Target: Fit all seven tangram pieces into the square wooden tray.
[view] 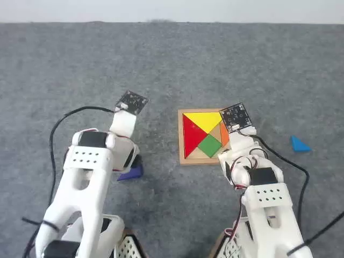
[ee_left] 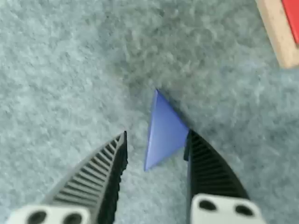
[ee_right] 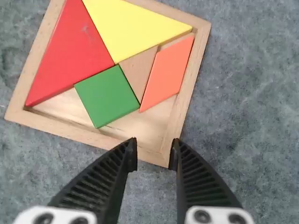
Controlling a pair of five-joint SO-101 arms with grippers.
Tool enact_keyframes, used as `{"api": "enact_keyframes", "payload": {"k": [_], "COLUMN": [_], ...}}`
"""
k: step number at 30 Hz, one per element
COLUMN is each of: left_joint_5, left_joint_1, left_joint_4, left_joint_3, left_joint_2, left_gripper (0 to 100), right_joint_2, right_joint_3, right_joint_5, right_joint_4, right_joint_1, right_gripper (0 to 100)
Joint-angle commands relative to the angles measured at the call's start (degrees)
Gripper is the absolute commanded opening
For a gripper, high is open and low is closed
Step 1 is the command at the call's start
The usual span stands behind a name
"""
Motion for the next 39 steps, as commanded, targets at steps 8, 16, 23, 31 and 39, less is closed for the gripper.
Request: {"api": "enact_keyframes", "payload": {"k": [8,16,23,31,39], "left_joint_5": [-9.58,-8.18,-7.74,-8.26,-9.32], "left_joint_1": [0.79,3.78,6.86,0.79,0.62], "left_joint_4": [0.09,-2.99,-8.26,-10.55,-10.55], "left_joint_3": [5.67,5.93,4.62,0.92,0.75], "left_joint_2": [-2.9,1.76,14.86,22.86,22.86], "left_gripper": [20,25,23,23,19], "right_joint_2": [-1.89,-1.89,-1.89,-1.89,-1.89], "right_joint_3": [-0.44,-0.44,-0.44,-0.44,-0.44], "right_joint_5": [-0.62,-0.62,-0.62,-0.62,-0.62], "right_joint_4": [0.04,0.04,0.04,0.04,0.04], "right_joint_1": [0.75,0.75,0.75,0.75,0.75], "right_gripper": [11.5,11.5,11.5,11.5,11.5]}}
